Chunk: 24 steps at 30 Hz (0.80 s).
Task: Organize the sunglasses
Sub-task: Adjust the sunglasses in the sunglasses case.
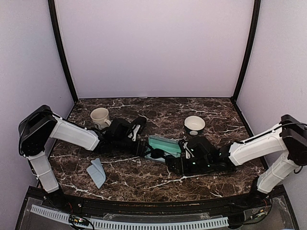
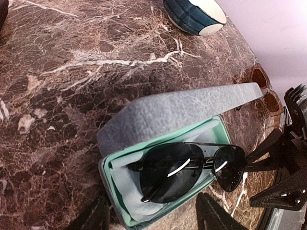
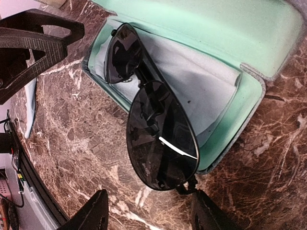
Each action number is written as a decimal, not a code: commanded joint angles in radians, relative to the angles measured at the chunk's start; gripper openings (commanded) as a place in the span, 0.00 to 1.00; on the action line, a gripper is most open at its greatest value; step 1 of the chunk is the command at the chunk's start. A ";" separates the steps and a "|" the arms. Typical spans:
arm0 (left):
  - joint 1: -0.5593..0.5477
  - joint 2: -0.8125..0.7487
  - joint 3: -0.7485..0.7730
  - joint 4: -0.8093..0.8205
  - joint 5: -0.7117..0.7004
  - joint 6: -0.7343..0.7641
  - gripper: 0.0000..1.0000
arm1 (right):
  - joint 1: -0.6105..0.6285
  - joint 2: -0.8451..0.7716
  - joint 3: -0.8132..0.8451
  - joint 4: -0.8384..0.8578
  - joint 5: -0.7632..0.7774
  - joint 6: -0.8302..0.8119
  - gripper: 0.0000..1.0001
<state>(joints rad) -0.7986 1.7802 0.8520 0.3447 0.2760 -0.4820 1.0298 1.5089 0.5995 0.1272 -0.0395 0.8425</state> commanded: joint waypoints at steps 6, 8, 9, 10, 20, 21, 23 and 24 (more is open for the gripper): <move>0.002 -0.019 0.003 -0.002 -0.008 0.019 0.63 | 0.012 0.027 0.039 0.060 -0.047 -0.026 0.59; 0.002 -0.020 0.002 -0.002 -0.008 0.019 0.63 | 0.011 0.032 0.045 0.064 -0.050 -0.031 0.59; 0.002 -0.018 0.001 -0.003 -0.009 0.019 0.63 | 0.011 0.034 0.049 0.062 -0.049 -0.034 0.59; 0.002 -0.019 0.001 -0.003 -0.008 0.018 0.63 | 0.011 0.037 0.053 0.062 -0.048 -0.037 0.59; 0.002 -0.015 0.001 -0.003 -0.006 0.016 0.63 | 0.010 0.039 0.074 0.040 -0.012 -0.043 0.59; 0.002 -0.014 0.001 -0.003 -0.006 0.016 0.63 | 0.010 0.042 0.080 0.037 -0.007 -0.045 0.59; 0.002 -0.015 0.001 -0.002 -0.005 0.016 0.63 | 0.011 0.053 0.091 0.025 0.003 -0.047 0.59; 0.002 -0.015 0.001 -0.002 -0.005 0.016 0.63 | 0.011 0.057 0.097 0.021 0.005 -0.048 0.59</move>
<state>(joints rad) -0.7986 1.7802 0.8520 0.3443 0.2722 -0.4782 1.0298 1.5463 0.6521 0.1444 -0.0658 0.8097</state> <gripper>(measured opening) 0.626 0.587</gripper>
